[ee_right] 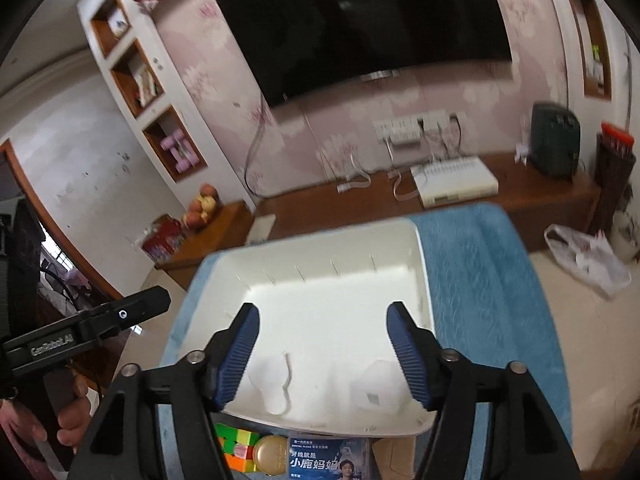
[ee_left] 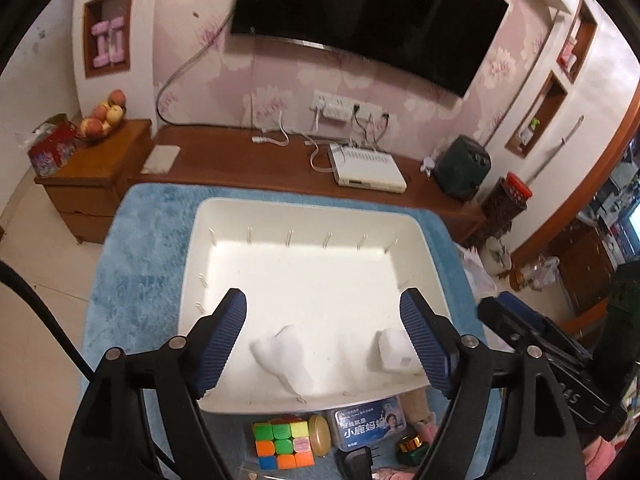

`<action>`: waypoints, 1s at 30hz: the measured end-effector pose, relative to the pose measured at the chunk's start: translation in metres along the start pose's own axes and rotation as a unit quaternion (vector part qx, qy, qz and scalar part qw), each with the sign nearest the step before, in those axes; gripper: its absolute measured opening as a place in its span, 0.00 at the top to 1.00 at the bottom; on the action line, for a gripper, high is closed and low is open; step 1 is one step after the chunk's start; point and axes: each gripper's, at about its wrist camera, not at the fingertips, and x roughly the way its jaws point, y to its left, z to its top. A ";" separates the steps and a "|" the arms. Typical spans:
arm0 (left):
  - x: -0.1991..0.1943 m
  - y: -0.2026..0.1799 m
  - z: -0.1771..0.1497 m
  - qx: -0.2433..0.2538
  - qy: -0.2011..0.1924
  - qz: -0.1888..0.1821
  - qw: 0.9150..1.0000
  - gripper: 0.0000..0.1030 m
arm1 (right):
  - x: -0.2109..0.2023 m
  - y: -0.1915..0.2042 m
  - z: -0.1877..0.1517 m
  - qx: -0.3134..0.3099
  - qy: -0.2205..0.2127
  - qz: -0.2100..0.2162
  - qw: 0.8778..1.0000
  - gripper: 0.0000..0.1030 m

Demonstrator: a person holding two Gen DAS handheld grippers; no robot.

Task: Organize rigid objects
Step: 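Open both tools to drop the shoe piece and adapter into the tray, then move both tools back toward the white photo device and pink tape dispenser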

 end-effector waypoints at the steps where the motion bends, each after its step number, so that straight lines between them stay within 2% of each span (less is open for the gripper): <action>1: -0.007 0.000 -0.001 -0.001 -0.009 0.002 1.000 0.19 | -0.007 0.001 0.000 -0.004 -0.008 0.001 1.000 0.29; 8: -0.062 -0.009 -0.020 -0.009 -0.071 0.017 0.997 0.18 | -0.073 0.012 -0.014 -0.034 -0.065 0.007 0.997 0.22; 17: -0.113 -0.027 -0.058 -0.021 -0.107 0.028 0.994 0.18 | -0.146 0.022 -0.054 -0.074 -0.107 0.007 0.991 0.21; 27: -0.140 -0.038 -0.112 -0.032 -0.084 0.040 0.995 0.18 | -0.181 0.024 -0.107 -0.098 -0.101 0.019 0.990 0.21; 30: -0.141 -0.041 -0.123 -0.032 -0.063 0.044 0.997 0.18 | -0.185 0.024 -0.121 -0.103 -0.101 0.018 0.989 0.21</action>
